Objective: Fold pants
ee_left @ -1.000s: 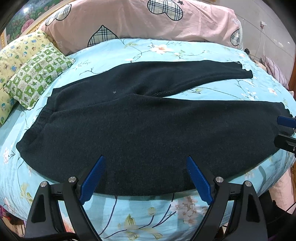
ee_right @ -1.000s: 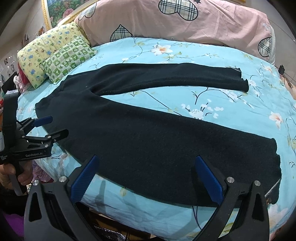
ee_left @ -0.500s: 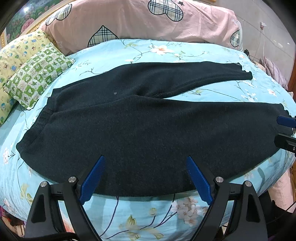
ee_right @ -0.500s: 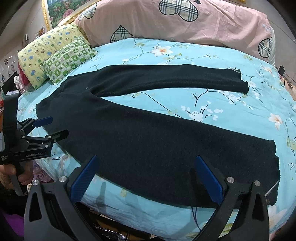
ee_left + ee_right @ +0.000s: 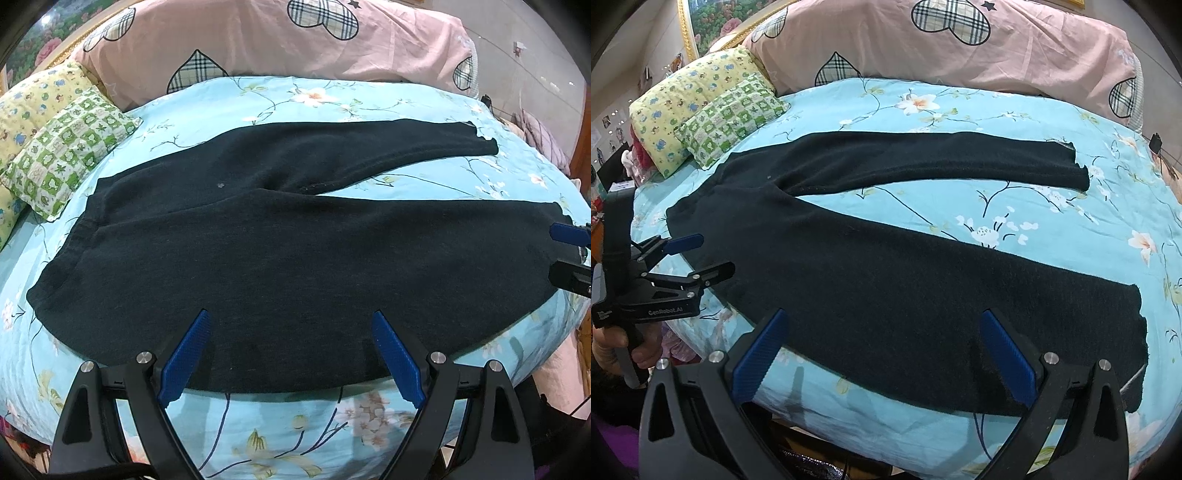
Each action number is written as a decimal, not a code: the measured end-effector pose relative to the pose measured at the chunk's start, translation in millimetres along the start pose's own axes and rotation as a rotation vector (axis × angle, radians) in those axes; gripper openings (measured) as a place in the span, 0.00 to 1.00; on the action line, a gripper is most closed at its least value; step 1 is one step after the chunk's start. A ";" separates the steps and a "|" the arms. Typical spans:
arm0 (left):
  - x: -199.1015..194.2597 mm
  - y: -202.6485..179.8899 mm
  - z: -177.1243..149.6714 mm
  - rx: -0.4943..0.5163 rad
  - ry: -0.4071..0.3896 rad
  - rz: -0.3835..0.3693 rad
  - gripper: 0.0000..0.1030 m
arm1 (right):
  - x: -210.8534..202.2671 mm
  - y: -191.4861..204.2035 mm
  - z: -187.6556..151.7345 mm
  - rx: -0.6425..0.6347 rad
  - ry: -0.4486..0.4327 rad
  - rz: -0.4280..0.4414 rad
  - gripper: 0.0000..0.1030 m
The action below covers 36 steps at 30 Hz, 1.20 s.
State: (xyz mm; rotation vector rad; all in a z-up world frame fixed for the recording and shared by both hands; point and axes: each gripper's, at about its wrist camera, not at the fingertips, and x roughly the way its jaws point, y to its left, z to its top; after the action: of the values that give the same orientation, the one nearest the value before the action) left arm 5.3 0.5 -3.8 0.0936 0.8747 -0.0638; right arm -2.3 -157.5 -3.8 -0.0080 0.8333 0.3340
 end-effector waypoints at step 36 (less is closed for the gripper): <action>42.5 5.8 105.9 0.075 0.021 -0.188 0.87 | 1.0 -87.4 76.0 0.122 -0.041 0.064 1.00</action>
State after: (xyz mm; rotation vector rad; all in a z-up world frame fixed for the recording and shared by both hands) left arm 113.8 -5.8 31.3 0.0819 0.9009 -0.2723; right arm 79.1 -229.6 36.0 0.1388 0.8133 0.3416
